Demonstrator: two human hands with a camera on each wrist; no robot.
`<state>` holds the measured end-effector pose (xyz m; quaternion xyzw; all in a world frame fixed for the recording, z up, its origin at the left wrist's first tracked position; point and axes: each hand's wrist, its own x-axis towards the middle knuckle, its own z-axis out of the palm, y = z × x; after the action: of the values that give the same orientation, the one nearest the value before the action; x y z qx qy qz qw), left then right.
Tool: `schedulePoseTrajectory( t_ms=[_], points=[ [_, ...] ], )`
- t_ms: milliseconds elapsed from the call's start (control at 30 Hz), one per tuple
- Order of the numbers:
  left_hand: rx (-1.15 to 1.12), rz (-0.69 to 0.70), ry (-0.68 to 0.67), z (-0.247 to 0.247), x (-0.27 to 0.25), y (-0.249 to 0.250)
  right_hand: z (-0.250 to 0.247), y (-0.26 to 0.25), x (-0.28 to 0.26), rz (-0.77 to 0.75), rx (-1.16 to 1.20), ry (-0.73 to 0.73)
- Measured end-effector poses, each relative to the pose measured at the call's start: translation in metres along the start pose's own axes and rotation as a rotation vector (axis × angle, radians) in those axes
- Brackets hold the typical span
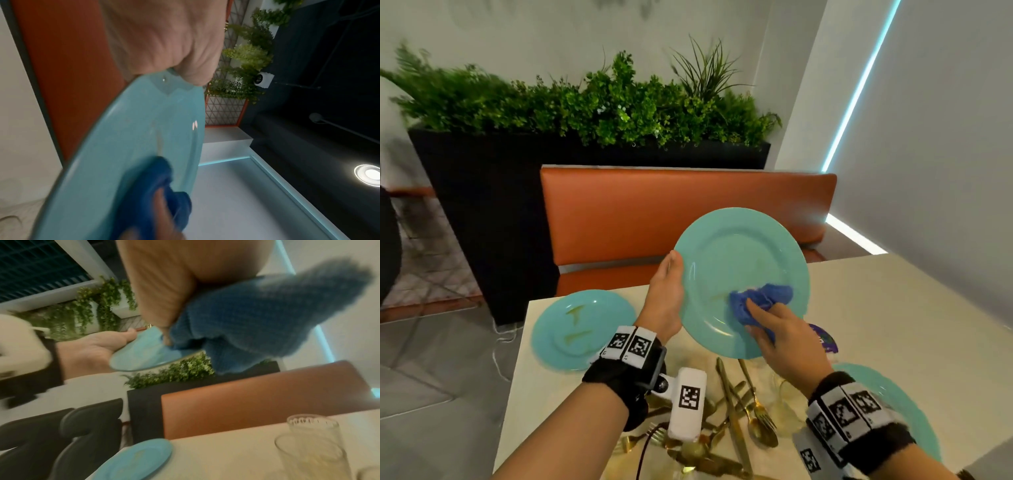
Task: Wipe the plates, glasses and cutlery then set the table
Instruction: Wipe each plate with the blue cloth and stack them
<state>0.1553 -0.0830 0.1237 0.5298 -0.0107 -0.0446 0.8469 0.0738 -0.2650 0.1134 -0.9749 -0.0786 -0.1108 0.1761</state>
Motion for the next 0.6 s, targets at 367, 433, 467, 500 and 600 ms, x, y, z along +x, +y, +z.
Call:
schedulePoseTrajectory(
  t_ms=[367, 433, 467, 500, 600],
  points=[
    [0.007, 0.028, -0.057, 0.07, -0.006, -0.012, -0.056, 0.054, 0.027, 0.056, -0.107, 0.297],
    [0.011, 0.055, -0.044, 0.077, -0.006, -0.013, -0.044, 0.053, 0.008, -0.192, -0.069, 0.112],
    [0.019, 0.065, -0.035, 0.077, -0.007, -0.013, -0.044, 0.057, -0.002, -0.258, -0.084, -0.049],
    [0.027, 0.073, -0.031, 0.075, -0.007, -0.014, -0.05, 0.068, -0.007, -0.263, -0.146, -0.195],
    [0.037, 0.071, -0.02, 0.074, -0.012, -0.017, -0.072, 0.101, 0.01, -0.145, -0.345, -0.052]
  ],
)
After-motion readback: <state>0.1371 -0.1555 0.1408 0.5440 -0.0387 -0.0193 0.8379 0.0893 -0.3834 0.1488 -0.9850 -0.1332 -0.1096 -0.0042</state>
